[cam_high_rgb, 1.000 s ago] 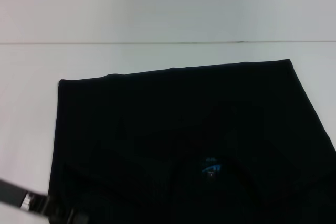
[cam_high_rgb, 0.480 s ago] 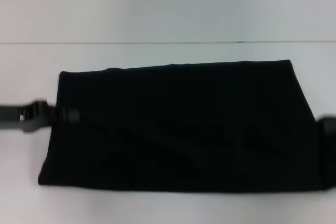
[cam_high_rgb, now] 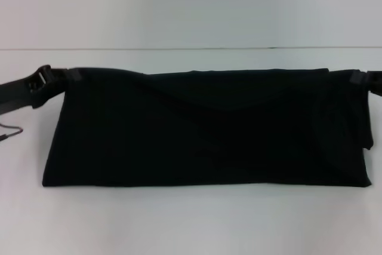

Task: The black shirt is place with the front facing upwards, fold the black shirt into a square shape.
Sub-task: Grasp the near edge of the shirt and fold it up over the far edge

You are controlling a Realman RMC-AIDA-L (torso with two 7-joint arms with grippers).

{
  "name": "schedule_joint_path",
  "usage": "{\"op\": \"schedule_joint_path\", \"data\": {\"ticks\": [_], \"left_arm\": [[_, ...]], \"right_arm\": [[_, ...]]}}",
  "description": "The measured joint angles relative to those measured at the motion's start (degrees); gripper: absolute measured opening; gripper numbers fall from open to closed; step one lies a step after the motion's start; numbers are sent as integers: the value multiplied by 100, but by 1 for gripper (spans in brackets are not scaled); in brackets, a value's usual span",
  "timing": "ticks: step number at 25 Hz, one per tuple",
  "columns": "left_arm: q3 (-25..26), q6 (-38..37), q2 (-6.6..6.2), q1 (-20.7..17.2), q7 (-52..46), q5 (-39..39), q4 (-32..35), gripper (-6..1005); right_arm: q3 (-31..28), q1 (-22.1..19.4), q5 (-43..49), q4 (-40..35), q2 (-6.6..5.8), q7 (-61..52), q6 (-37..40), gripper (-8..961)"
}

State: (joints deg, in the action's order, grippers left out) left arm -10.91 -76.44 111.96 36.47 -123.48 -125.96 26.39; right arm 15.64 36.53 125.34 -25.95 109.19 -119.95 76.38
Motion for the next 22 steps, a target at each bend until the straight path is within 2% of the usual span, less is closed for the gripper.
{"op": "schedule_joint_path", "data": {"ticks": [5,8,12,17,22], "left_arm": [[-26,626,115,163,340,296,-192,68],[-54,1027,220,321,510,322,-200,69],[-98,1713,337,538,681,327,-209,70],[-125,2127,387,807,884,329,-212,70],[-139,2685,470,991,982,332,-214,71]], "right_arm": [[26,116,-216,61,275,248,-796,100],[17,243,-236,69,388,401,-1137,101],[15,338,-387,71,435,523,-1432,102],[57,417,-628,82,450,631,-1530,104],[240,523,-628,92,563,684,-2074,106]]}}
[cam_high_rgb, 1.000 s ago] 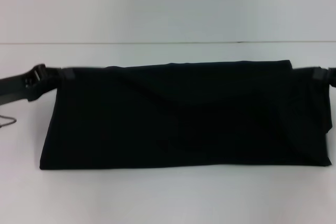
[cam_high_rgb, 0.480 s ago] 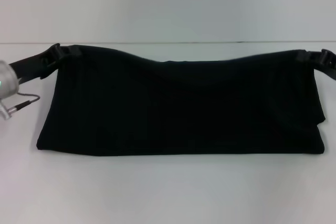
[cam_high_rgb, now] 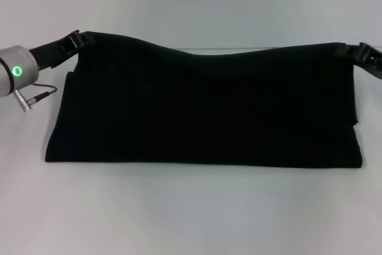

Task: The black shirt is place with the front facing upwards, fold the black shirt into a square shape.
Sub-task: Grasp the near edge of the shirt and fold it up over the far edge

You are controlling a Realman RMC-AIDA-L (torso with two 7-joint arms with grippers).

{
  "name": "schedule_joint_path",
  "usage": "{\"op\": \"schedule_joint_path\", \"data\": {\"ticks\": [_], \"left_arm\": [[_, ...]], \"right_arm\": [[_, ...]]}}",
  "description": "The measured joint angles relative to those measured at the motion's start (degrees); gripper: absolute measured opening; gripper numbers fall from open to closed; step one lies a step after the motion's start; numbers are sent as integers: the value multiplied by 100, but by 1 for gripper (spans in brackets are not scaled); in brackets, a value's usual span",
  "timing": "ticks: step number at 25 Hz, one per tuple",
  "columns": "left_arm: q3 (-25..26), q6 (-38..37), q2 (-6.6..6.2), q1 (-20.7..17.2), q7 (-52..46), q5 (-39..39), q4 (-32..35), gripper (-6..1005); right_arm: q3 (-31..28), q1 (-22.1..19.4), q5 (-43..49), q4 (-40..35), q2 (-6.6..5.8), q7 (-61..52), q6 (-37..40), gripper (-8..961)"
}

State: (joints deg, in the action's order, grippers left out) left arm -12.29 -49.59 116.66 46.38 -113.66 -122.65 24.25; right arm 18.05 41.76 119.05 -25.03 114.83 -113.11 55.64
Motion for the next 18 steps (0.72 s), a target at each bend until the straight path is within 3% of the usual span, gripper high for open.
{"op": "schedule_joint_path", "data": {"ticks": [6,12,18], "left_arm": [[-1,694,186,150,448,5,-9,72],[-117,1418,365,211,663,62,-30,73],[-121,1577,517,221,1828,937,-182,117]], "right_arm": [[504,186,-12,11,246,153,-1028,107],[629,393,-30,57,457,690,-1897,109],[642,695,-53,379,516,1458,-2667,111]]}}
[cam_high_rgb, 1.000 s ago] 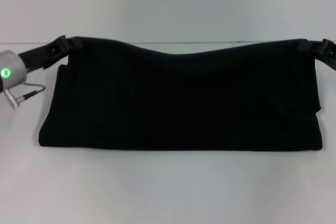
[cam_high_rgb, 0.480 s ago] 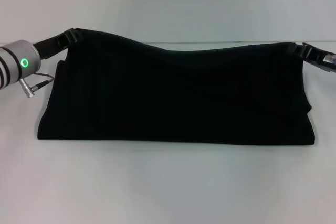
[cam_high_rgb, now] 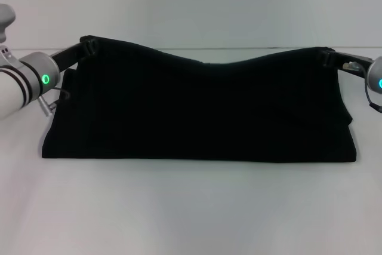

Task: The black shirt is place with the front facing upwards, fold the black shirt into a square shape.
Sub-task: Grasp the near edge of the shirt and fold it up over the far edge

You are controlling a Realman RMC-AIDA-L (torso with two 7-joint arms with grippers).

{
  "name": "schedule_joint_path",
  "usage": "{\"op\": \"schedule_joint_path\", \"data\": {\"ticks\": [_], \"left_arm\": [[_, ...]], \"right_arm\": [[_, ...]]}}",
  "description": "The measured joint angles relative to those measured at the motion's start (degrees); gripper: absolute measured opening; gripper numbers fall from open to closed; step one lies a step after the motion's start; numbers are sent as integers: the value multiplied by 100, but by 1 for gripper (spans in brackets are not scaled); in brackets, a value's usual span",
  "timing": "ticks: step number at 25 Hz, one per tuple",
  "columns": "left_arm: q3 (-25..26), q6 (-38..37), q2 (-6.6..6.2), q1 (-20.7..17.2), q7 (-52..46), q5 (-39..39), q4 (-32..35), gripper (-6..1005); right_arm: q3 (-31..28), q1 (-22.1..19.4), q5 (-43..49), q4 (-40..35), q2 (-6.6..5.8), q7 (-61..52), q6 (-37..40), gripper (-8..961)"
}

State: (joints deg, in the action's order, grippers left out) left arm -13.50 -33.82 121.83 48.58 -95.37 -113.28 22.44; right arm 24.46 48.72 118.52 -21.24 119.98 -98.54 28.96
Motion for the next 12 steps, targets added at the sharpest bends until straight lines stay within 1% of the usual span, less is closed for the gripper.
{"op": "schedule_joint_path", "data": {"ticks": [3,6,9,12], "left_arm": [[6,8,48,-5,609,591,-121,182],[9,11,64,-45,992,1016,-238,247],[29,19,65,-104,1124,1191,-272,296],[48,25,39,-190,1156,1333,-320,337]], "right_arm": [[3,87,-5,55,13,245,-110,112],[3,109,-10,65,15,326,-204,235],[-11,78,-104,67,7,309,-212,359],[23,-25,-457,68,-9,397,-81,486]]}}
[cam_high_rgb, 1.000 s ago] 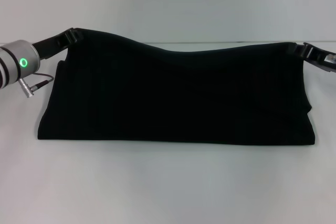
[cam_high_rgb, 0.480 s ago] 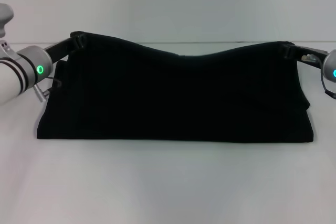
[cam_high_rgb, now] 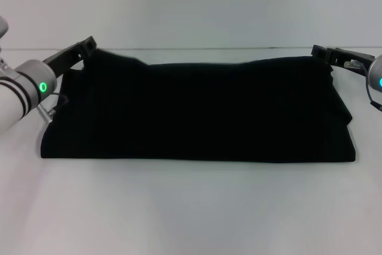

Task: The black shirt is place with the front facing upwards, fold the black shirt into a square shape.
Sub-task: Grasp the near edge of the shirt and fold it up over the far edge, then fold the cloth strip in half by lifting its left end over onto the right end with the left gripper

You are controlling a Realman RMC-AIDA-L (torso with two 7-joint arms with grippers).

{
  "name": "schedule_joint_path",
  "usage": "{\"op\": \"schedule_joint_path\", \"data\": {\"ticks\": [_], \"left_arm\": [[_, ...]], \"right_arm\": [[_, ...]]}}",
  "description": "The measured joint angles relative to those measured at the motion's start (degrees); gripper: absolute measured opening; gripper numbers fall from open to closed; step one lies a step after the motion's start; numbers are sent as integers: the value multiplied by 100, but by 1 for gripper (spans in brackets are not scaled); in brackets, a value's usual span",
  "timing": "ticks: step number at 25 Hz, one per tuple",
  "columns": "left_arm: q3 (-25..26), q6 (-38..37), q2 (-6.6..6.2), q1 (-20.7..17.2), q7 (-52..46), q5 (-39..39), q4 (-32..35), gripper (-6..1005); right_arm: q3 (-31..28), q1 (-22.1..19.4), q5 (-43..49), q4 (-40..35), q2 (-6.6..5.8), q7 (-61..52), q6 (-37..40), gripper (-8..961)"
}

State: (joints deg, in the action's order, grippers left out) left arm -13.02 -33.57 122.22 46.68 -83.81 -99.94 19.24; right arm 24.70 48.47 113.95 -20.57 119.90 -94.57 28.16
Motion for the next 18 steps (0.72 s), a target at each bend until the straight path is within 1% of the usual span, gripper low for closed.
{"op": "schedule_joint_path", "data": {"ticks": [2,5,8,10,11,13,16,18], "left_arm": [[-6,20,-16,-38,8,43,-24,358],[-32,203,-24,-63,98,52,-84,379],[-8,290,-11,-116,268,103,-112,400],[4,-6,-10,-242,283,242,-106,413],[4,-242,-18,-313,255,325,-105,420],[-16,-1161,-113,-573,22,487,-128,434],[-25,-2836,-244,-937,-368,564,-187,455],[-84,-3584,-340,-1167,-733,529,-188,479]], "right_arm": [[0,-22,-44,0,-5,6,35,570],[0,-88,-82,-21,-7,8,160,579],[-2,-216,-83,-75,-15,43,598,591],[-30,-333,-98,-152,-24,196,1037,603],[-51,-417,-141,-236,-23,363,1377,610],[-63,-624,-358,-344,-15,799,2003,622],[-45,-997,-831,-359,-14,1668,2955,640],[-33,-1237,-970,-327,-19,2331,3640,653]]}}
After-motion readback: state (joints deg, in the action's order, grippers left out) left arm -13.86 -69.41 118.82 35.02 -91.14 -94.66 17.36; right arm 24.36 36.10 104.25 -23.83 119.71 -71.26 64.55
